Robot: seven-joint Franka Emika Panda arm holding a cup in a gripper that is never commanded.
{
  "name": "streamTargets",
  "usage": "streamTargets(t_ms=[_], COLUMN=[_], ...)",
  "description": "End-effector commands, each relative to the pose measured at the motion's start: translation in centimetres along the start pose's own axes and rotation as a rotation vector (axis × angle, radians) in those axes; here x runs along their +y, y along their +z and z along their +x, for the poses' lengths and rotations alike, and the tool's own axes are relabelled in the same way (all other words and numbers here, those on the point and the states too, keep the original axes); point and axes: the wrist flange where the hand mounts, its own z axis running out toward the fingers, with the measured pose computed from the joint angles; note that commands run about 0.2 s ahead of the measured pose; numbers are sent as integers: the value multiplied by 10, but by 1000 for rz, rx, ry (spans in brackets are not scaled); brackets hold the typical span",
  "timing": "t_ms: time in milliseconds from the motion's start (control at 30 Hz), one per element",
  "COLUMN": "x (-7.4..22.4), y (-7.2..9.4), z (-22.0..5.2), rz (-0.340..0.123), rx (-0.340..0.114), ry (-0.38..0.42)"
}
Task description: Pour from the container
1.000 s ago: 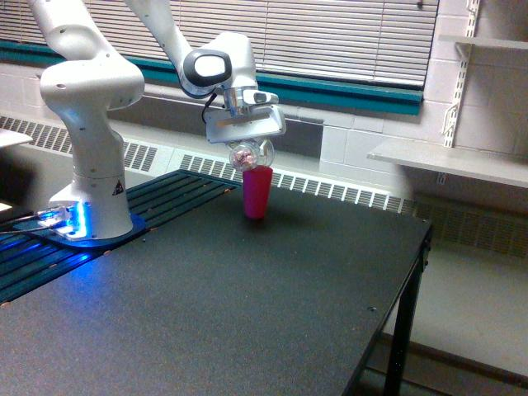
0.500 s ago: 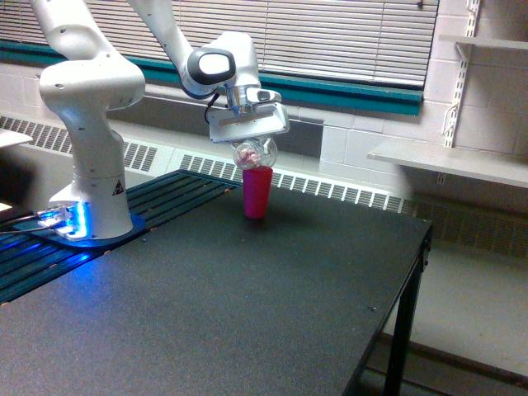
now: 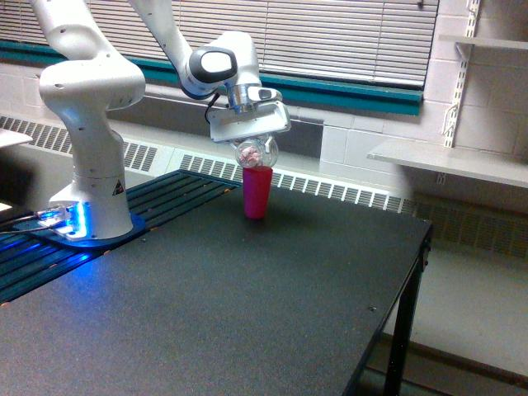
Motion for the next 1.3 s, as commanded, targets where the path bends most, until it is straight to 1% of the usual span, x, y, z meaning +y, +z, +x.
streamTargets(t_ms=[33, 300, 667, 1033, 1300], x=[2, 1, -1, 4, 7], y=[-4, -6, -3, -4, -6], z=[4, 5, -2, -4, -4], rz=[-12, -23, -35, -43, -37], rx=[6, 2, -12, -8, 1], ry=[12, -6, -24, -14, 3])
